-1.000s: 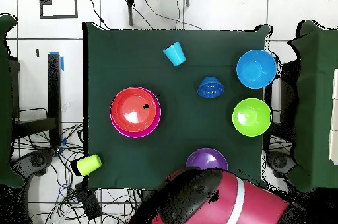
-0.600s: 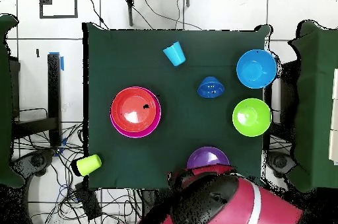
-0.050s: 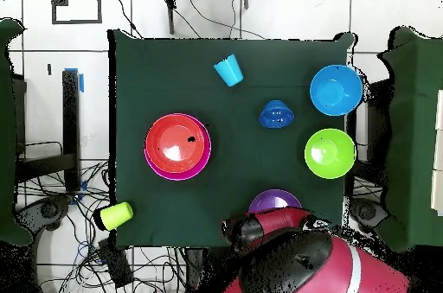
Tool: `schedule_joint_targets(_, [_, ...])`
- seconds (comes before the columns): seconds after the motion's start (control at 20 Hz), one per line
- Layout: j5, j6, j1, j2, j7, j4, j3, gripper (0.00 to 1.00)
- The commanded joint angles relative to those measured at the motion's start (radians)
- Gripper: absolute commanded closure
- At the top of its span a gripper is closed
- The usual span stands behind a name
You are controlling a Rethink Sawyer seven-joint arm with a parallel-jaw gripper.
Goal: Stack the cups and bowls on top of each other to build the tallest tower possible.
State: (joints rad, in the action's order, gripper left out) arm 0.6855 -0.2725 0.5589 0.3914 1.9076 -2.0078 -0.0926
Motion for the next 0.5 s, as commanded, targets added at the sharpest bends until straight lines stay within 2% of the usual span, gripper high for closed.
schedule_joint_targets(0.05, [0.055, -0.087, 0.014, -0.009, -0.139, 0.155, -0.133, 0.00])
schedule_joint_targets(0.5, [0.080, -0.114, 0.041, -0.023, -0.148, 0.172, -0.159, 0.00])
